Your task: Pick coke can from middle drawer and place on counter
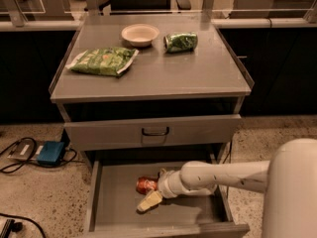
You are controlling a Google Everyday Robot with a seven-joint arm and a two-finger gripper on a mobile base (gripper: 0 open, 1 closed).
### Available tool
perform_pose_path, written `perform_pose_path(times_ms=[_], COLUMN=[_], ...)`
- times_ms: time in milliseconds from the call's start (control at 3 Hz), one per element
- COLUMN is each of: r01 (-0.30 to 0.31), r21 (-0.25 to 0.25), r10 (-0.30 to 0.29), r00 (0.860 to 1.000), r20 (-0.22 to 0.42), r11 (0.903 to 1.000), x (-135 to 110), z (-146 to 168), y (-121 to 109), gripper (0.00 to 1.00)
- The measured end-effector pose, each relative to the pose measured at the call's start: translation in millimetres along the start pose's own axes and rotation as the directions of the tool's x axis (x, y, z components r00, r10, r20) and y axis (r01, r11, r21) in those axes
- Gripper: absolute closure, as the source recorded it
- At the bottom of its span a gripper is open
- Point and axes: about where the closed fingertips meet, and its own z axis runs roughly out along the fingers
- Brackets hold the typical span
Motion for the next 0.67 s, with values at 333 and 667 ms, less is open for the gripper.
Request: perform_pose_path(times_ms=[333,667], r01=[0.027,0.033], r21=[0.011,0.011], r10=[-0.027,-0.032], r00=[0.999,0.999], r20=[-0.034,-0.040], r11=[0.9996,0.9994], x=[8.7,9.4], z=[21.5,25.1], y=[-5.2,-5.4], gripper=[0.00,0.15])
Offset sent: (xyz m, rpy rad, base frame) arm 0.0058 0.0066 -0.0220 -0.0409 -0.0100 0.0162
